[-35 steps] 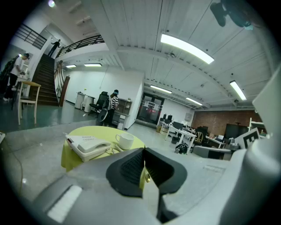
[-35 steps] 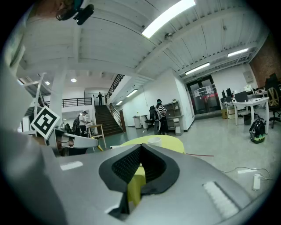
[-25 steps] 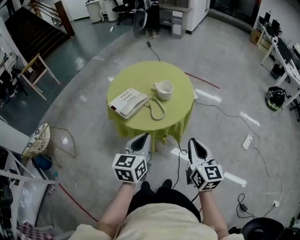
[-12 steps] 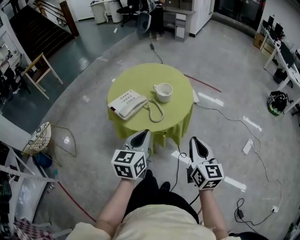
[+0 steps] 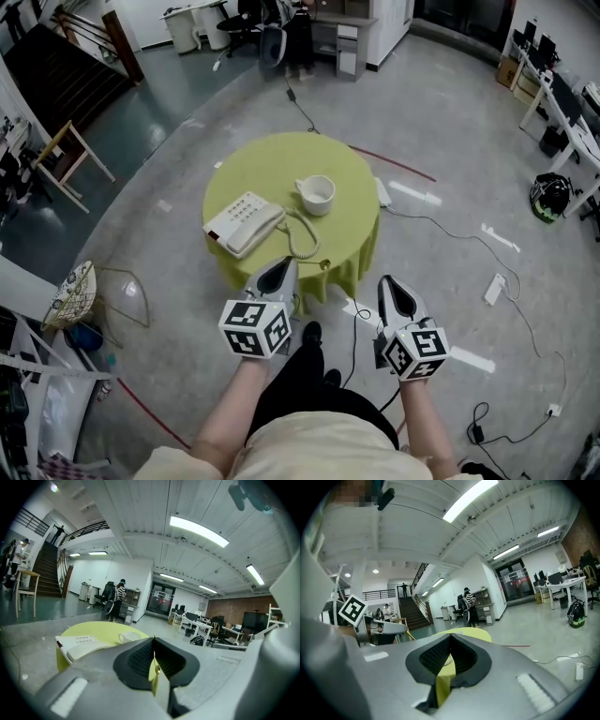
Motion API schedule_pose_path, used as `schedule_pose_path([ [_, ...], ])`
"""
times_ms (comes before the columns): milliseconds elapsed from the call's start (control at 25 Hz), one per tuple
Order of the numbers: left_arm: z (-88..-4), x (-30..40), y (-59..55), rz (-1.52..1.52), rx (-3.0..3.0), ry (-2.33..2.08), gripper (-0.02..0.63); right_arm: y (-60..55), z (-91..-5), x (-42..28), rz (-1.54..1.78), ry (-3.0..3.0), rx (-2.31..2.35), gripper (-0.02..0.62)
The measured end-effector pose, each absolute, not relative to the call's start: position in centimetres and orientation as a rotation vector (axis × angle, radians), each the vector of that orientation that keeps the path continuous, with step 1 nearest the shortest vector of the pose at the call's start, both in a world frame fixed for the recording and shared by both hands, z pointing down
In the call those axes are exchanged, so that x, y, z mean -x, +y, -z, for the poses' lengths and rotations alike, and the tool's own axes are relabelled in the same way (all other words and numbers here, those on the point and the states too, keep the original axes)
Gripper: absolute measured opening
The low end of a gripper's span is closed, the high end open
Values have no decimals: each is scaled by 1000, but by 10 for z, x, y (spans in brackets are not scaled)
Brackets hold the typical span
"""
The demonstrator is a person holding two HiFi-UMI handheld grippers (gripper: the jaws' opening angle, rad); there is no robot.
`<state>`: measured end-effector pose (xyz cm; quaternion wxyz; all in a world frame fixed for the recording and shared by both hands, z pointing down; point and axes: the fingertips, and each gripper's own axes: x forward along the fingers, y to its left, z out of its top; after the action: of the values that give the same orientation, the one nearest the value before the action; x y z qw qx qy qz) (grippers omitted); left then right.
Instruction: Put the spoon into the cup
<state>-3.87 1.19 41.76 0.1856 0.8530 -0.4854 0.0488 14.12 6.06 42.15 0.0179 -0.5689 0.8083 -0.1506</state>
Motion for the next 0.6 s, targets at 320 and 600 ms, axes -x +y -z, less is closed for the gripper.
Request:
schedule_pose_path([
  [320,-422,47,-46,-139,-2393,-1369,6,11,-427,-136,496,2510,1776,-1],
  [600,-423,52,-99,-143,-2415,-1322,8,-40,-434,-129,519,2498,1814,0],
])
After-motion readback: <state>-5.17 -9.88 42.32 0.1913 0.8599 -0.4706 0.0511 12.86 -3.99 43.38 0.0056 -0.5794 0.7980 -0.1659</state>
